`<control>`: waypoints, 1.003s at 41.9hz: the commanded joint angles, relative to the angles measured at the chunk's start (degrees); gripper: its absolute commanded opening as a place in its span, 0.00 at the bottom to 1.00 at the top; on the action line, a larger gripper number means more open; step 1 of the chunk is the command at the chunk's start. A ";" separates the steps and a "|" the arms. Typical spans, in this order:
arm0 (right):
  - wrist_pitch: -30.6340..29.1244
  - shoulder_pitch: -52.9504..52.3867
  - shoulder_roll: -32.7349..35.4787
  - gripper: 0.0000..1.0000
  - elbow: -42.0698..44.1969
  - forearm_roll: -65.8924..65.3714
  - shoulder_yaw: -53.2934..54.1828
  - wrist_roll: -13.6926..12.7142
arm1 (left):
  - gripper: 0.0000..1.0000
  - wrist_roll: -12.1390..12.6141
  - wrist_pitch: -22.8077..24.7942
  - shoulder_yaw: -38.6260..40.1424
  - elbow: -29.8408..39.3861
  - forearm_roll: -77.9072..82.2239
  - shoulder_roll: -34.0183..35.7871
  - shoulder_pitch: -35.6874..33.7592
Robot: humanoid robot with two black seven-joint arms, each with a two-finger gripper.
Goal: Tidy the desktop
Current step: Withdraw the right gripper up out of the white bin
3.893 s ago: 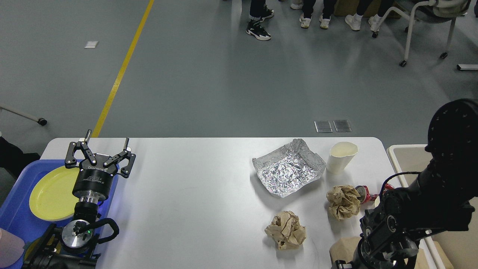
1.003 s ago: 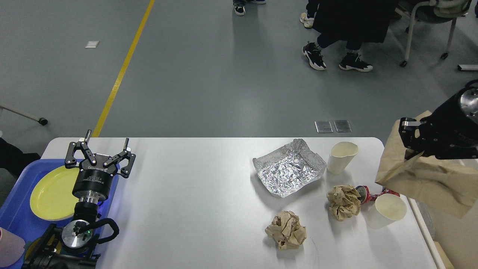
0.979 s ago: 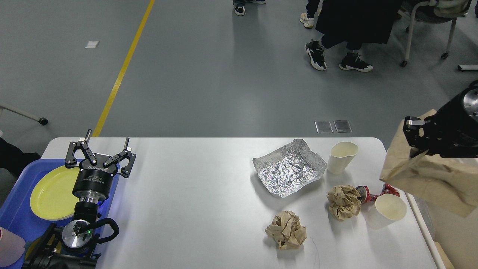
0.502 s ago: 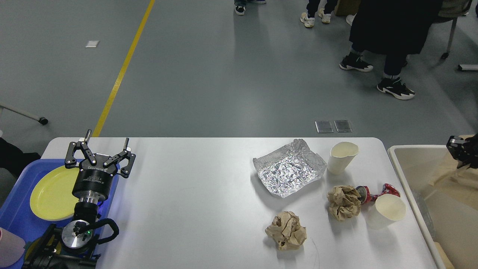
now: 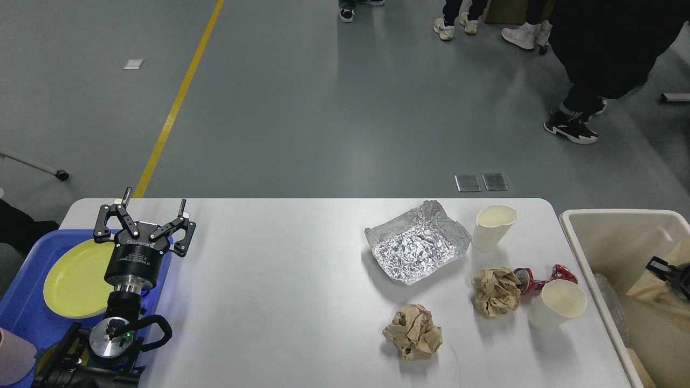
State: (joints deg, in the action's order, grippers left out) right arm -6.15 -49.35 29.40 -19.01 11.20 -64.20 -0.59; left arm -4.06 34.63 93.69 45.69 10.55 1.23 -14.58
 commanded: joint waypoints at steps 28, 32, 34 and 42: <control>6.41 15.34 -6.37 0.00 11.63 0.05 6.81 -0.82 | 0.96 0.01 0.00 0.00 0.01 0.00 0.00 -0.01; 6.59 15.95 -7.25 0.00 11.63 0.05 6.72 -0.82 | 0.96 -0.07 0.00 0.00 0.01 0.00 0.00 -0.01; 6.68 16.30 -7.60 0.00 11.63 0.05 6.72 -0.82 | 0.96 0.01 0.00 0.00 0.01 0.00 0.00 -0.01; 9.39 16.31 -7.96 0.78 11.63 0.05 6.98 -0.73 | 0.96 0.01 0.00 0.00 0.01 0.00 0.00 -0.01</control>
State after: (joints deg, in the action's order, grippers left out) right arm 0.79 -33.03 21.55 -7.36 11.25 -57.43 -1.41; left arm -4.05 34.63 93.69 45.69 10.55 1.23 -14.59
